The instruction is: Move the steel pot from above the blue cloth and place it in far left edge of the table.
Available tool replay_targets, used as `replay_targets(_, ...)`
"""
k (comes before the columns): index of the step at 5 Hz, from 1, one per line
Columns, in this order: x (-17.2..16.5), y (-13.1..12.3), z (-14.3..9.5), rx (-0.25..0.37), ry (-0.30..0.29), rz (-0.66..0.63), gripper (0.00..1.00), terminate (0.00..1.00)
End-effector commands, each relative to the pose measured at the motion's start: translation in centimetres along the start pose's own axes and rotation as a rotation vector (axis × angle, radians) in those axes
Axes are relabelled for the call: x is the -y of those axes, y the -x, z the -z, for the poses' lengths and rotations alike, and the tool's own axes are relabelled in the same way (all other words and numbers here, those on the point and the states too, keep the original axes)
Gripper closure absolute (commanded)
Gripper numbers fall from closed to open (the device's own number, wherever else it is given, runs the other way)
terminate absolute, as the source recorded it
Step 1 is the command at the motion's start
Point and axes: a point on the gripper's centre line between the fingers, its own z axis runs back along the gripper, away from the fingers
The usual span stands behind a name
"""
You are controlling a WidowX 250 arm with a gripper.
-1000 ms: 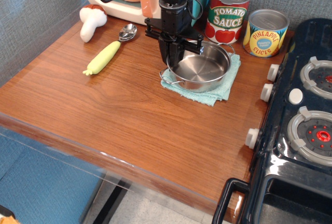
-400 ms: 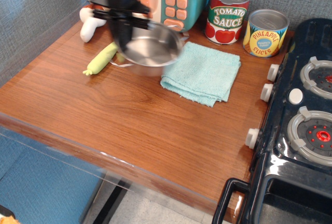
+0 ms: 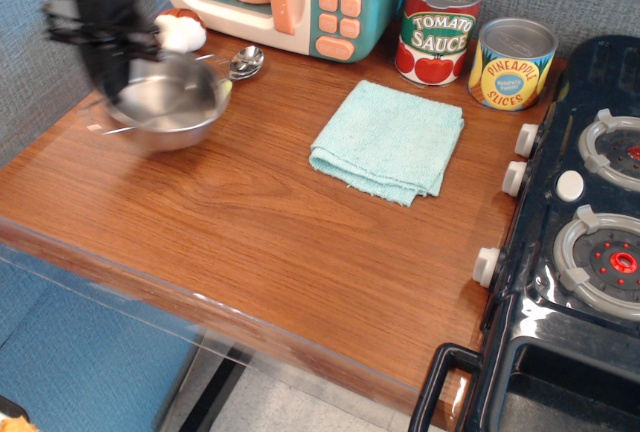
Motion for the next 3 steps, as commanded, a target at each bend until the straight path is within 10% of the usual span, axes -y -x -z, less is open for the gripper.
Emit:
replay_targets(1, -7.9, 2.5, -0.8, -0.002, -0.047, 0.007, 1.00, 0.00)
replay_targets(3, -9.2, 5.4, -1.2, -0.015, -0.027, 0.017, 1.00, 0.00)
